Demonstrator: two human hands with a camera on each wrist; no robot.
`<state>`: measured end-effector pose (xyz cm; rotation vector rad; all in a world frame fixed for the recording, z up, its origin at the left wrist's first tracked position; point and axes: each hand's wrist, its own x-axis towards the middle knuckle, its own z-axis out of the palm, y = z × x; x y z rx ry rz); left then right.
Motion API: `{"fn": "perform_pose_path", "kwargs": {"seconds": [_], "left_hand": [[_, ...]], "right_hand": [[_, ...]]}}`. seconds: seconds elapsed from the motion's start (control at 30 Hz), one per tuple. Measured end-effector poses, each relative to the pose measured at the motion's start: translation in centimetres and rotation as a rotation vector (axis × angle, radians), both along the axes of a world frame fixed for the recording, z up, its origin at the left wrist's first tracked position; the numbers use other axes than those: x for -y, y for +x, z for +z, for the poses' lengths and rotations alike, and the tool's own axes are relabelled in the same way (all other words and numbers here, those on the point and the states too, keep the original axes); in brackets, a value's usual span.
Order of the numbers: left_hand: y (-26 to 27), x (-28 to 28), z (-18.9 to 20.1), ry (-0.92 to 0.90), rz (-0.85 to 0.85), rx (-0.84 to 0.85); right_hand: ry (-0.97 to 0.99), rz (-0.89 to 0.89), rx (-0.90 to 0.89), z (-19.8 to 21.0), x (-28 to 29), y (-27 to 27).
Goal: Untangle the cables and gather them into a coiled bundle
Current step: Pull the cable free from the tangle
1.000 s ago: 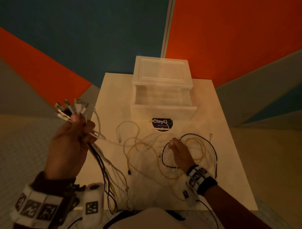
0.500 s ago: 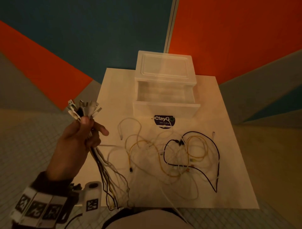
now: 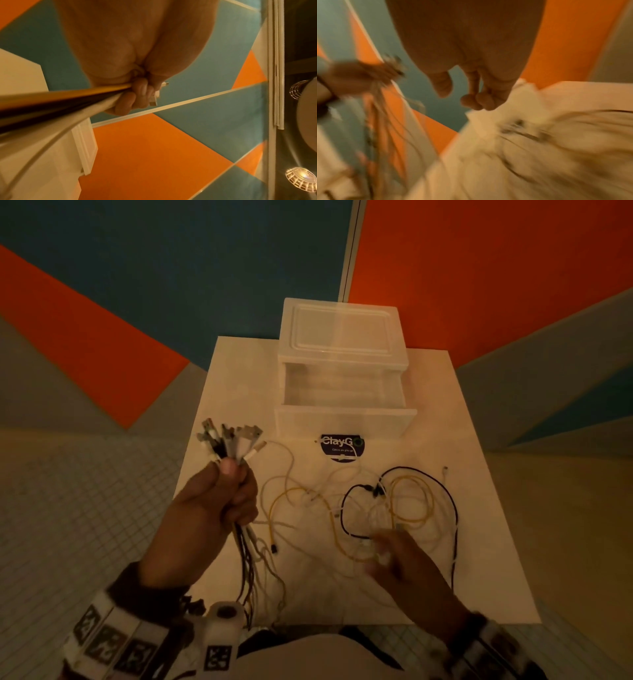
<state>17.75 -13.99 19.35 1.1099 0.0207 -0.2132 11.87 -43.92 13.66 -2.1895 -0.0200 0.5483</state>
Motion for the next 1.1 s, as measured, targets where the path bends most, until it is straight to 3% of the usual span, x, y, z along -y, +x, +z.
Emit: {"fn": "perform_pose_path", "kwargs": {"seconds": [0.07,0.17,0.3,0.37,0.47,0.5,0.57,0.63,0.7,0.8,0.87,0.97,1.1], "left_hand": [[-0.3,1.0,0.3,0.010,-0.011,0.001],[-0.5,1.5,0.5,0.058,0.010,0.014],[-0.9,0.5,-0.1,0.113,0.102,-0.004],[-1.1,0.2,-0.2,0.058,0.118,-0.019],[-1.0,0.0,-0.2,0.000,0.094,-0.001],[-0.8,-0.1,-0.1,-0.007,0.089,0.013],[-0.7,-0.5,0.0,-0.004,0.092,0.027],[-0.6,-0.8,-0.2,0.005,0.110,0.026],[-0.7,-0.9,-0.8,0.009,0.123,0.003],[-0.7,-0.5,-1.4,-0.009,0.104,-0.022],[-0.6,-0.1,-1.6,-0.021,0.084,-0.026],[-0.3,0.0,-1.6,-0.007,0.100,-0.038],[0.0,0.1,-1.4,0.030,0.162,-0.073]], "right_hand": [[0.211,0.205,0.102,2.2,-6.1,3.7],[0.255,0.587,0.136,2.2,-13.1,5.8],[0.265,0.705,0.106,-0.2,-16.3,6.6],[0.168,0.776,0.014,-2.5,-16.2,6.4],[-0.317,1.020,0.059,-7.1,-14.8,5.0],[-0.371,0.978,-0.024,-8.2,-13.8,5.1],[-0.234,0.753,-0.159,-9.2,-11.2,6.5],[-0.089,0.464,-0.010,-8.7,-8.8,9.5],[-0.208,0.261,0.238,-8.5,-6.5,12.9],[-0.687,0.487,0.222,-8.8,-4.2,16.9],[-0.856,0.689,0.151,-9.4,-3.6,17.9],[-0.928,0.763,0.241,-9.2,-3.7,18.1],[-0.830,0.621,0.412,-7.9,-3.6,18.4]]}}
